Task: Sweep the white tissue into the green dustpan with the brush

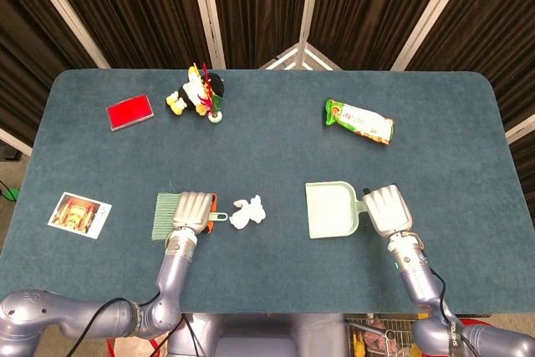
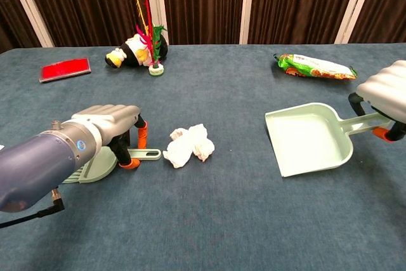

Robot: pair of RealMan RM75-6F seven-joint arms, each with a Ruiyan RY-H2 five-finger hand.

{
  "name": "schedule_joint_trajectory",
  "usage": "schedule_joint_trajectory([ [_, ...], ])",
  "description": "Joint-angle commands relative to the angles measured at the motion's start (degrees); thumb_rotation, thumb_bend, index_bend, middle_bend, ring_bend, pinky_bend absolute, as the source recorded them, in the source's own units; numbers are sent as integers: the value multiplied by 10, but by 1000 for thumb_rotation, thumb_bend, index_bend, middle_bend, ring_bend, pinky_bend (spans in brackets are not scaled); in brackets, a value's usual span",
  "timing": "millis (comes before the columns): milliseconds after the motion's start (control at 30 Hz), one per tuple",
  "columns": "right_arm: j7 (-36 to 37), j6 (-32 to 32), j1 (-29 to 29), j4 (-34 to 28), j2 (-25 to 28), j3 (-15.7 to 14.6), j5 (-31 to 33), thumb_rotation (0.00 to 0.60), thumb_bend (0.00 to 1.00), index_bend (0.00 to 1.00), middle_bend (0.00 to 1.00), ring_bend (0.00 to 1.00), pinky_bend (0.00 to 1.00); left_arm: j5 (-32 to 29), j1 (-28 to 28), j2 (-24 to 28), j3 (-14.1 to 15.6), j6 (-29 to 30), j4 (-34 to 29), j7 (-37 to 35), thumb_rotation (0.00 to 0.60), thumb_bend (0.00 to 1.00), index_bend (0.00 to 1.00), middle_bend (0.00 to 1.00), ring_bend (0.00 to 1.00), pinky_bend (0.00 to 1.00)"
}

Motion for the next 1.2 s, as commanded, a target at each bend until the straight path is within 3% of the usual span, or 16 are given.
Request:
schedule_joint_trajectory([
  [33,-1,0,1,-2,0,0,-1,600,448,654,830,818,681,7,2,-2,1,3,4,-8,600,596,710,1000,995,993],
  [367,-14,1,4,-9,-5,-2,0,600,454,654,831,818,681,62,12,-2,-20,13,-9,-76,600,644,762,1000,1000,1000],
  [667,-65,17,10,-42,-12,-2,8,600,459,655,832,818,681,66,6,-5,-46,12,-38,-97,600,647,768,1000,1000,1000],
  [1200,-143,48,37,-45,-60,35,77,600,467,663,834,820,681,67,-1,-20,-54,15,-54,-111,600,648,767,1000,1000,1000],
])
